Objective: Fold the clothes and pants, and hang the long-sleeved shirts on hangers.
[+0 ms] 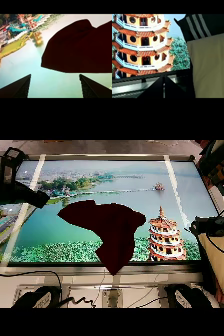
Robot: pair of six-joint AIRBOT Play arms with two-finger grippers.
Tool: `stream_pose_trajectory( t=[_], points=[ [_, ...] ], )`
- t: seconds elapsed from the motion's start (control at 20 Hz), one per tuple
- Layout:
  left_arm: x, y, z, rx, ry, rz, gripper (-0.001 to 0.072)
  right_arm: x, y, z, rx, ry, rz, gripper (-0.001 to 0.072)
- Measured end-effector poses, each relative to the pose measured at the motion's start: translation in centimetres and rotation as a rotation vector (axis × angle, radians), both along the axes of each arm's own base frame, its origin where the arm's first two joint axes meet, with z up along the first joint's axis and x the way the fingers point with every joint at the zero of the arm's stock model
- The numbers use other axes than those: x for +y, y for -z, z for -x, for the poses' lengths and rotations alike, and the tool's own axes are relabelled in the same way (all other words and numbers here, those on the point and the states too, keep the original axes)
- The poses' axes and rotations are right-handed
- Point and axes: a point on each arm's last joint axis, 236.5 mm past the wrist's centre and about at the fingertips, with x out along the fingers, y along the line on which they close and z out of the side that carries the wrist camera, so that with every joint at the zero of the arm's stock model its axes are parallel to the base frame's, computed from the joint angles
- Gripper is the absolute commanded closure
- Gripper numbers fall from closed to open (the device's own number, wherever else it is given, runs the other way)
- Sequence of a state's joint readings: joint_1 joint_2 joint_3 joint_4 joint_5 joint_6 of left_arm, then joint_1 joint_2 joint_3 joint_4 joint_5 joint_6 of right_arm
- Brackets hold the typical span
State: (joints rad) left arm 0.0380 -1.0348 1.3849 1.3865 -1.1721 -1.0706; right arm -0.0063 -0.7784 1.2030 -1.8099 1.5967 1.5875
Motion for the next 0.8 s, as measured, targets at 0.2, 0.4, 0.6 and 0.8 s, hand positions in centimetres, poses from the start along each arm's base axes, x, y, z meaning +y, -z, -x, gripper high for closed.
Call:
stream_pose_trajectory(
  t=[0.2,0.4,0.6,0.8],
  points=[
    [0.0,0.0,0.0,0.0,0.0,0.0,0.0003,-0.2,0.0,0.0,0.013,-0.047,0.027,0.069],
    [0.0,0.0,0.0,0.0,0.0,0.0,0.0003,-0.5,-0.1,-0.1,0.031,-0.116,0.071,0.069],
    [0.0,0.0,0.0,0.0,0.0,0.0,0.0003,-0.2,-0.7,-1.4,-0.026,-0.151,0.08,0.069],
    [0.0,0.0,0.0,0.0,0.0,0.0,0.0003,2.0,-0.8,-2.6,-0.088,-0.15,-0.021,0.069]
  ],
)
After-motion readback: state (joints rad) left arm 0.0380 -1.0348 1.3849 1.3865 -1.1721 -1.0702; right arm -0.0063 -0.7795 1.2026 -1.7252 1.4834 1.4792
